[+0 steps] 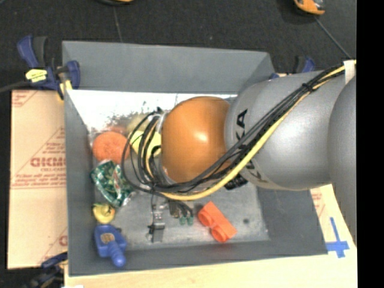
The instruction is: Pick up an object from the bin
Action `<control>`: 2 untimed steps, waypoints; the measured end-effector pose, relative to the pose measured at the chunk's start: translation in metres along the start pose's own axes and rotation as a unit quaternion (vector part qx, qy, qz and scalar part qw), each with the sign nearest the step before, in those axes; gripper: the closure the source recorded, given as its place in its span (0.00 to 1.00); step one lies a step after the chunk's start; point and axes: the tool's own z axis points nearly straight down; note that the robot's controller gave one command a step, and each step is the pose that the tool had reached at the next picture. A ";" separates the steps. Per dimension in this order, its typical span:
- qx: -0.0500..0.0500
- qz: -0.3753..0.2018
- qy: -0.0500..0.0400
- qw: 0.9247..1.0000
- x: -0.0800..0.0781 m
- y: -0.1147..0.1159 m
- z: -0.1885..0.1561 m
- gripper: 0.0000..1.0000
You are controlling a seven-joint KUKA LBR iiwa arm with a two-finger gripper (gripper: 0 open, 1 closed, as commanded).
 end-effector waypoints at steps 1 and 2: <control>-0.001 0.002 -0.004 1.000 -0.002 -0.001 -0.003 0.00; -0.002 -0.026 -0.008 1.000 -0.050 0.039 0.075 0.00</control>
Offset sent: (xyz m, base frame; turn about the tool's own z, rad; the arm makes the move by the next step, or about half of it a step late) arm 0.0716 0.0629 -0.1272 -0.0879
